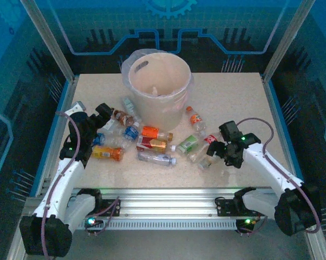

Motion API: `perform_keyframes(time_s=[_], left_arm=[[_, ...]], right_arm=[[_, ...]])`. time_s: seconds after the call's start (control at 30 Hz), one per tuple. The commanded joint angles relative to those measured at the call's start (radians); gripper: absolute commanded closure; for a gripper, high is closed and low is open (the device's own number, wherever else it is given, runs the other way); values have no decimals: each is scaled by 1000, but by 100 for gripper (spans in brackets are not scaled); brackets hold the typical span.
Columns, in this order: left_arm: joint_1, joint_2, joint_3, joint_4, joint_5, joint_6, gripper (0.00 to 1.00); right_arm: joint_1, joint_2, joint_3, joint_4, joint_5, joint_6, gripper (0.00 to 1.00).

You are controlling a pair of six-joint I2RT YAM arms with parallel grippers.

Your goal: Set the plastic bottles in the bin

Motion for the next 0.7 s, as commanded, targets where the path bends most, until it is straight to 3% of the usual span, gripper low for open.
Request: perform_keyframes(time_s=[0.0, 0.27, 0.67], left_arm=[[4, 8, -10, 33, -16, 6, 1], [4, 19, -8, 34, -13, 5, 1], [4, 30, 3, 33, -8, 3, 1]], right_arm=[[-30, 7, -19, 85, -44, 30, 1], [-63, 84, -31, 144, -49, 19, 2], [-95, 116, -76, 136, -40, -2, 16]])
